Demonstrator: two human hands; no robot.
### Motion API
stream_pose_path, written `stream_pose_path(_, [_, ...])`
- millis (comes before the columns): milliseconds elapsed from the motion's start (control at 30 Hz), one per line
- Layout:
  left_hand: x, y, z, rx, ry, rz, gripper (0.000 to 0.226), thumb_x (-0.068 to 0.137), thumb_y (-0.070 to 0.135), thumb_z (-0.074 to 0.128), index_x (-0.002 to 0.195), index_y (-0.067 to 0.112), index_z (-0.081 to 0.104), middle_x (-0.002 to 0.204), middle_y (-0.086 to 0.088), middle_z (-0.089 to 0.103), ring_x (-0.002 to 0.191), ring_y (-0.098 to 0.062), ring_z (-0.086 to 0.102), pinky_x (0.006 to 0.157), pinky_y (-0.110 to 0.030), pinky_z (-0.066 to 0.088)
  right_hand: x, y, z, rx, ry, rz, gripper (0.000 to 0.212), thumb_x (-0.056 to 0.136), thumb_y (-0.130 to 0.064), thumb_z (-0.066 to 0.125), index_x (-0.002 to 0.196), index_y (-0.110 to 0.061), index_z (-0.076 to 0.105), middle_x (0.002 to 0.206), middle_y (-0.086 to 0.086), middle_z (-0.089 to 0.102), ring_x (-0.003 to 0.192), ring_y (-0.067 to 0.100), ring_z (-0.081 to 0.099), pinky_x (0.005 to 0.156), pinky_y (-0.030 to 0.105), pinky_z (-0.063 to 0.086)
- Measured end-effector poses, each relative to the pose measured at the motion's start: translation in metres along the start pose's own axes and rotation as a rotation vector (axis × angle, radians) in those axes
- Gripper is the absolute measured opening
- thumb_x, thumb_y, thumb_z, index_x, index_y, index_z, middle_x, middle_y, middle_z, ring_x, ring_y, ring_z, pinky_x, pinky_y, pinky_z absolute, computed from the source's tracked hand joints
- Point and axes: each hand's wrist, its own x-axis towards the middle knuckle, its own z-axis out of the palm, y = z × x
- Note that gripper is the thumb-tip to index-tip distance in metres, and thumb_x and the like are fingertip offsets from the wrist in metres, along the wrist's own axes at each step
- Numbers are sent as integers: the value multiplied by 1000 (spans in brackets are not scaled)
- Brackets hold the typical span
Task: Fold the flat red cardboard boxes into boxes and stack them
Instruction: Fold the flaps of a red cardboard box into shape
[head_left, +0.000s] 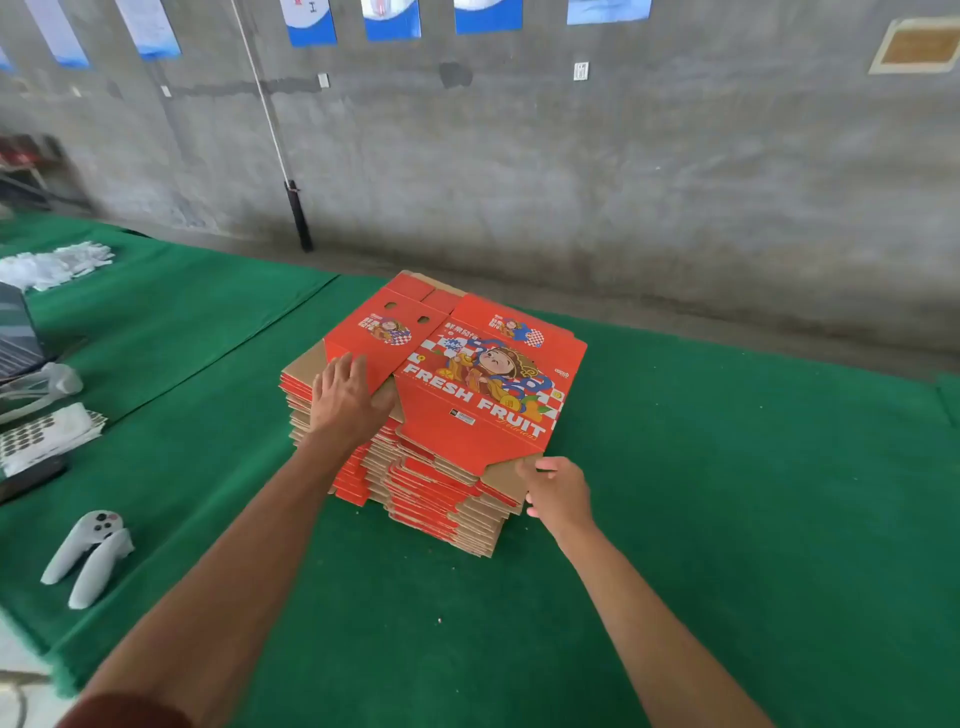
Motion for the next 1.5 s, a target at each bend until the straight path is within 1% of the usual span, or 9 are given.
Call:
stream_pose_path(167, [18, -4, -4, 57, -91, -43, 79, 98, 66, 44, 149, 7, 36, 156, -16, 38, 145, -36, 33, 120, -53, 29, 16, -9, 9, -80, 11, 88, 43, 90, -31, 74, 110, -10, 42, 107, 6, 57, 91, 21, 66, 77, 44, 64])
stream_pose_path(300, [24, -4, -3, 74, -118, -25, 68, 101, 60, 45, 140, 3, 45, 148, -19, 45, 136, -39, 39, 114, -54, 37, 19, -4, 19, -100, -19, 85, 36, 87, -28, 75, 110, -5, 59, 107, 9, 68, 94, 24, 68, 82, 45, 63])
stream_pose_path(533, [19, -5, 8, 199, -131, -3, 48, 111, 35, 37, 144, 1, 43, 152, -21, 42, 142, -39, 36, 117, -51, 38, 13, -7, 25, -65, 117, -86, 36, 82, -28, 79, 99, -2, 60, 98, 13, 67, 79, 22, 68, 58, 32, 52])
stream_pose_path(700, [17, -1, 8, 170, -106, 89, 37, 108, 27, 40, 137, 6, 49, 142, -17, 52, 134, -36, 45, 112, -50, 43, 6, -26, 4, 224, 86, -35, 36, 91, -39, 72, 105, -22, 43, 105, 2, 62, 88, 11, 66, 60, 25, 50])
stream_pose_path(867, [0, 15, -9, 47, -60, 186, 55, 99, 47, 50, 144, 17, 45, 146, -8, 53, 132, -30, 51, 109, -52, 43, -17, -54, -55, 355, 140, -191, 26, 92, -30, 68, 108, -33, 48, 95, -3, 76, 84, 10, 74, 62, 23, 50])
stream_pose_path(1033, [-57, 64, -28, -94, -218, 291, 82, 86, 65, 61, 153, 34, 25, 147, 0, 49, 121, -31, 62, 103, -50, 54, -68, -79, -142, 320, 240, -427, 27, 98, -12, 62, 111, -35, 57, 84, -8, 78, 69, 9, 74, 50, 15, 48])
stream_pose_path(1133, [-97, 112, -30, -90, -218, 464, 67, 89, 43, 60, 148, 35, 29, 134, 3, 58, 95, -22, 69, 90, -44, 60, -102, -81, -184, 240, 303, -534, 32, 99, -8, 62, 115, -35, 60, 80, -8, 77, 58, 6, 69, 43, 14, 44])
stream_pose_path(1333, [-155, 180, -42, 185, -6, 660, 63, 99, 27, 54, 156, 24, 29, 134, 6, 58, 109, -19, 66, 82, -36, 54, -156, -69, -266, 199, 393, -636, 39, 95, -6, 69, 114, -40, 69, 72, 1, 75, 49, 10, 62, 43, 15, 45])
stream_pose_path(1500, [-179, 212, -48, 307, -95, 626, 20, 104, 35, 48, 117, 26, 60, 104, 4, 66, 95, -17, 67, 77, -30, 52, -173, -52, -330, 195, 431, -602, 35, 91, -7, 73, 114, -34, 74, 77, -6, 74, 59, 4, 60, 47, 16, 47])
